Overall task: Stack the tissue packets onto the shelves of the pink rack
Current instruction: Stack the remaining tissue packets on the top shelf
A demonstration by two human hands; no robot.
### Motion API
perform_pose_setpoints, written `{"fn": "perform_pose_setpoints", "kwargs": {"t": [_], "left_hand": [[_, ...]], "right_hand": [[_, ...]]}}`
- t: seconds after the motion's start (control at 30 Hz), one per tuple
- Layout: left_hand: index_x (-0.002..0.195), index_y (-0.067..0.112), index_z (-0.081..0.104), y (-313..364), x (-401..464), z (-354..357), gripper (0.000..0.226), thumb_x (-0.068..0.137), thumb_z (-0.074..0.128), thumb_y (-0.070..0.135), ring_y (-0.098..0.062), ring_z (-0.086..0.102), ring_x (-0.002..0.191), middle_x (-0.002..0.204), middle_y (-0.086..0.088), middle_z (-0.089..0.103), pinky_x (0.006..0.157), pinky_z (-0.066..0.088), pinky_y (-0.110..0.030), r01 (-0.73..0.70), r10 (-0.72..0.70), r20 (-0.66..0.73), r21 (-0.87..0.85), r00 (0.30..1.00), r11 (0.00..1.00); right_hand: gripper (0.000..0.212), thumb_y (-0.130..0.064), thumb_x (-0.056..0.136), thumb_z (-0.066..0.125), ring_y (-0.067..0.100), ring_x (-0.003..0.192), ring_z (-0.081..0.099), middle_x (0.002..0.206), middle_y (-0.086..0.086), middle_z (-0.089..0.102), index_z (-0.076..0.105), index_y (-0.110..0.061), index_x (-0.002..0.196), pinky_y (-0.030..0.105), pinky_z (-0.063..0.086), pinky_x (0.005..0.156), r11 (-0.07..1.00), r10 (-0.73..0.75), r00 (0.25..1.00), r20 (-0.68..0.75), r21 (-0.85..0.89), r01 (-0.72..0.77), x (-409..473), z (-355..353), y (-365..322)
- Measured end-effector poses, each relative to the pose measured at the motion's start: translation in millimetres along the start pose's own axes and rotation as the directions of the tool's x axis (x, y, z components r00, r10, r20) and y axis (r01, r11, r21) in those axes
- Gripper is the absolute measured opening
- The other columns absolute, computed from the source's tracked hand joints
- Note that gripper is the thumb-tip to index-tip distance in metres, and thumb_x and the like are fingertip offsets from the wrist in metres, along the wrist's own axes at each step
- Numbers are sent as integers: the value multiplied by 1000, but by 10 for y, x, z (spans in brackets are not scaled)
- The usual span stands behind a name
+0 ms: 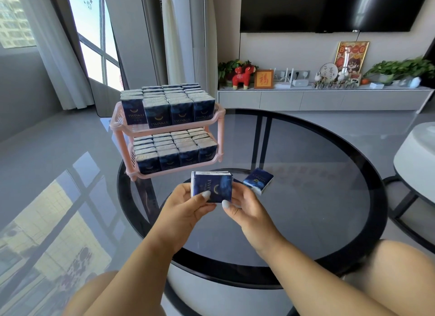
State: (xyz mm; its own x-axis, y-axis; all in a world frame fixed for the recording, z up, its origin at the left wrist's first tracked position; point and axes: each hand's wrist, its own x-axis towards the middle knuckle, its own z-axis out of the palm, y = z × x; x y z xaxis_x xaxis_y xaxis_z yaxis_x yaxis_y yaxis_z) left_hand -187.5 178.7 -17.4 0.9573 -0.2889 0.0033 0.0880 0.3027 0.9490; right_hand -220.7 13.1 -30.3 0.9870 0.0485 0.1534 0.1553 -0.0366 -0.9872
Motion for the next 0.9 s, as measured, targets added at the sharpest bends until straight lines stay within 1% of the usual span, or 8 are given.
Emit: {"fn": "perform_pose_setpoints", "kwargs": {"t": [0.07, 0.13, 0.3, 0.4, 0.5, 0.6, 0.73, 0.9], "left_hand": [[124, -5, 51, -4, -14, 19, 53, 79, 67, 18, -28, 66, 103, 118, -22, 66, 86, 56, -32, 57, -54, 93, -39, 994, 998], [125, 6, 55, -7, -18, 11, 58, 74, 74, 26, -24, 65, 107, 117, -11, 69, 85, 54, -32, 58, -75, 126, 131, 989, 990], [121, 40, 55, 24, 45, -148, 77, 51, 84, 56, -18, 59, 108, 119, 12, 62, 93, 52, -40, -67, 89, 2, 676, 996, 733], [124, 36, 58, 72, 11, -105, 68, 62, 88, 41, -18, 62, 85, 106, 7, 66, 81, 56, -38, -102, 78, 67, 723, 995, 683], [106, 35, 64, 81, -28, -39, 45, 69, 87, 23, -30, 66, 83, 93, -3, 71, 77, 57, -47, -114, 99, 63, 702, 993, 703], [101, 33, 62, 55, -9, -60, 45, 68, 88, 17, -21, 68, 78, 87, 1, 72, 76, 59, -40, -63, 121, -35, 693, 992, 718], [98, 33, 63, 38, -10, -82, 40, 68, 88, 24, -8, 54, 55, 65, 6, 64, 59, 48, -29, -60, 120, -31, 726, 992, 685], [100, 32, 62, 383, 33, -262, 40, 69, 87, 26, -5, 67, 73, 84, 8, 73, 72, 56, -29, -51, 172, -85, 749, 981, 661]], "right_hand": [[45, -33, 81, 64, 9, 117, 56, 121, -5, 64, 54, -20, 123, 30, 44, 99, 993, -19, 999, -31, 120, 23, 23, 6, -47], [38, -26, 79, 63, 10, 109, 62, 114, -2, 68, 59, -17, 116, 24, 48, 90, 982, -29, 996, -81, 182, 43, 51, -19, -111], [38, -22, 75, 71, 7, 103, 61, 110, -7, 67, 63, -28, 111, 17, 47, 85, 995, -56, 998, -2, -83, 56, 129, -170, -192], [39, -17, 78, 75, 3, 105, 57, 113, -12, 62, 62, -34, 111, 18, 45, 90, 959, -49, 996, 75, -274, 68, 148, -169, -186], [40, -33, 85, 68, -1, 113, 53, 123, -12, 57, 54, -36, 122, 19, 43, 95, 986, 29, 996, 89, -168, -14, 116, -87, -181], [58, -60, 83, 42, -4, 126, 39, 139, -15, 42, 39, -37, 137, 10, 31, 94, 990, 141, 985, 98, -42, -138, 60, -4, -190], [69, -64, 81, 27, -2, 134, 25, 144, -19, 29, 26, -39, 145, 19, 17, 107, 984, 160, 978, 133, -96, -148, 19, 81, -163], [55, -65, 87, 26, 0, 121, 48, 132, -13, 52, 45, -37, 130, 25, 34, 106, 994, 112, 989, 94, -5, -112, 172, 155, -66]]}}
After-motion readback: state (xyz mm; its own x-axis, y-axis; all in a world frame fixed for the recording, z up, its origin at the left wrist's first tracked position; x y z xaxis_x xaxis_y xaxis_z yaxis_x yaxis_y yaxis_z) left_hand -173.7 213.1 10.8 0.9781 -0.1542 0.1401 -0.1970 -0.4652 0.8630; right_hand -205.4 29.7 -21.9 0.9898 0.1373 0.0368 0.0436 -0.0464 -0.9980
